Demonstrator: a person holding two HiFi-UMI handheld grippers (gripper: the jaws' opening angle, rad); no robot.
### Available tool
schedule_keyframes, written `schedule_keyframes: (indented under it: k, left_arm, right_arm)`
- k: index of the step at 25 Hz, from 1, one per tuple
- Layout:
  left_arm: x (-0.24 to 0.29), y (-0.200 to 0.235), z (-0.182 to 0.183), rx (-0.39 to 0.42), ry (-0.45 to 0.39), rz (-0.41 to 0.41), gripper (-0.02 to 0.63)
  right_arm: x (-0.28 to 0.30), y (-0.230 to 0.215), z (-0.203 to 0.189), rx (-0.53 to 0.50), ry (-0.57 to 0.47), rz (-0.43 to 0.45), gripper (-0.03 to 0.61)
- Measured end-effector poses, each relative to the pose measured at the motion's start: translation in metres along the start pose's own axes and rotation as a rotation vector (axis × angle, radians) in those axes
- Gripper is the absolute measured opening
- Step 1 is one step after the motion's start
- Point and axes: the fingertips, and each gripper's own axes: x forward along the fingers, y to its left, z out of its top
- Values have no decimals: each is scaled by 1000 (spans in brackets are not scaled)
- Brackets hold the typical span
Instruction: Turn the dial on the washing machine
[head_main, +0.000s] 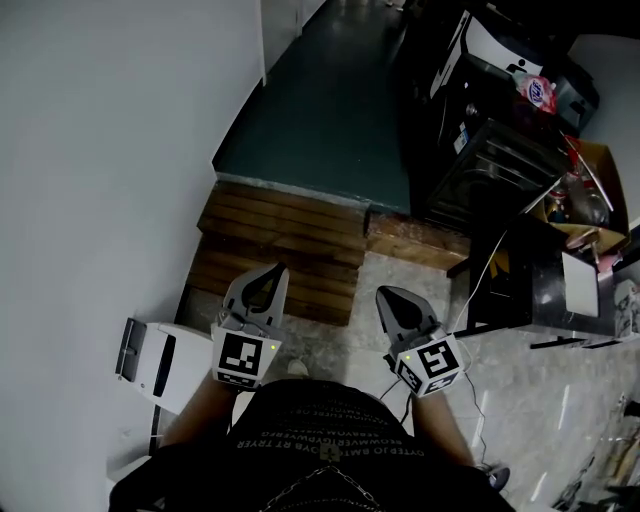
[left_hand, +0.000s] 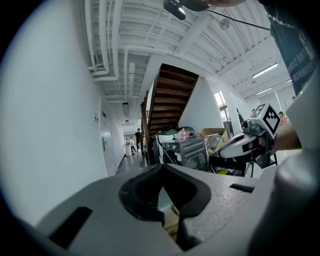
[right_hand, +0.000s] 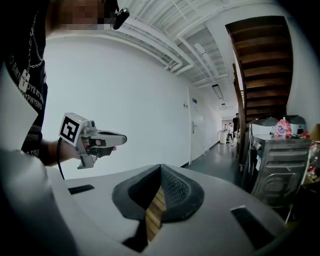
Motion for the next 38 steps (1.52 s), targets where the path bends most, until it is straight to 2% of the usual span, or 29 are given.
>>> schedule_keyframes:
  k: [3,9,18,30,38]
  left_arm:
    - [3,16,-9,-20,8,-9,8]
    - [6,22,-15,-36,2,-45,8]
    - [22,32,-33,-45,44,-44,8]
    - [111,73,-31,-4,62,-37,6]
    - [188,99,-35,-29,70,-62,7]
  right_arm:
    - [18,5,8,-31,2,-2,-3]
    - [20,-18,20,-42,10,-85,-3]
    - [32,-25,-2,8,40,-90,-3]
    - [99,-96,-4,47,37,-88,-3]
    - [149,-150,-7,72,67,-96,-3]
